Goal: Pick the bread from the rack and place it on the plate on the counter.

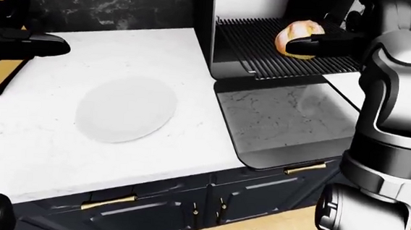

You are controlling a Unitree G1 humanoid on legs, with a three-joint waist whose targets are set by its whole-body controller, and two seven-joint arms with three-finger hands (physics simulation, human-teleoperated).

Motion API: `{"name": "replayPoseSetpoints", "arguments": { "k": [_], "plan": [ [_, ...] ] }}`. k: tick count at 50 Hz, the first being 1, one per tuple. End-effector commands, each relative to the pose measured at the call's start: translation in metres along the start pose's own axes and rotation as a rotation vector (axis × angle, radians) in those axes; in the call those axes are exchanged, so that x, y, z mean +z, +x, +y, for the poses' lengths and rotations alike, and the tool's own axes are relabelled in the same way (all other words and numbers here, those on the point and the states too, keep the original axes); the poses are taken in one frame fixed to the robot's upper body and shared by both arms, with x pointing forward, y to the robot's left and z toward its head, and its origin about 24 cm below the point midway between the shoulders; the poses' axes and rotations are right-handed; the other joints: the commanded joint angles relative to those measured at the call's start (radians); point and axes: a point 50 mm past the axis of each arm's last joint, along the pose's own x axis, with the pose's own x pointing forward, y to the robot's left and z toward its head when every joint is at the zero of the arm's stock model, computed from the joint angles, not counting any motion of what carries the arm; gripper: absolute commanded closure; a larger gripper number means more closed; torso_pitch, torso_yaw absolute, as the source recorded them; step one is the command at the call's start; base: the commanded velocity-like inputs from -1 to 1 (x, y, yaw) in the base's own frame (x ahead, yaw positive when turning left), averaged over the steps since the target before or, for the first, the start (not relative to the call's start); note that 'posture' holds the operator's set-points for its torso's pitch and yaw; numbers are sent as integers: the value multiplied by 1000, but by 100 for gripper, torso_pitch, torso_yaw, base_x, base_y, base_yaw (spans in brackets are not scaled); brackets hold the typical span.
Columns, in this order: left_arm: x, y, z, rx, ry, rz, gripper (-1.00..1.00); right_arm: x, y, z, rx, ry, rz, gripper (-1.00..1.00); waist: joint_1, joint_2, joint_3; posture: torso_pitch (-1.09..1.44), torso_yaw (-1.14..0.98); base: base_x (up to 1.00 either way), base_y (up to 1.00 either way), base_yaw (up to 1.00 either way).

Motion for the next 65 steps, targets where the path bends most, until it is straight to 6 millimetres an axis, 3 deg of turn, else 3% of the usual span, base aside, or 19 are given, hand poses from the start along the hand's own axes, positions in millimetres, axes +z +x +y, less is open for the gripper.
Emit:
{"name": "replayPoseSetpoints", "arguments": {
  "k": [1,15,31,33,44,48,54,56,65],
  "plan": [
    [16,-2,2,14,-4,-84,-100,20,-4,-4,-16,-9,-98,-100,0,-1,-28,0,0,0,0,0],
    [12,-1,4,26,-6,-78,-100,10,9,4,7,-16,-69,-100,-1,1,-28,0,0,0,0,0],
    [7,-3,7,34,-10,-68,-100,2,9,9,24,-18,-46,-100,-1,1,-28,0,0,0,0,0],
    [6,-3,7,35,-10,-66,-100,2,9,11,35,-16,-47,-80,0,1,-29,0,0,0,0,0],
    [4,-4,9,41,-7,-61,-100,3,10,12,49,-22,-50,-33,0,1,-29,0,0,0,0,0],
    [5,-3,10,43,-6,-61,-100,4,10,12,54,-23,-52,-8,0,1,-30,0,0,0,0,0],
    [5,-3,11,45,-3,-60,-100,7,9,12,60,-23,-57,64,0,2,-29,0,0,0,0,0],
    [5,-3,11,45,-3,-60,-100,10,9,11,57,-29,-65,100,0,2,-30,0,0,0,0,0],
    [6,-3,11,47,-2,-57,-100,21,6,9,57,-41,-92,100,0,4,-29,0,0,0,0,0]
  ]
}}
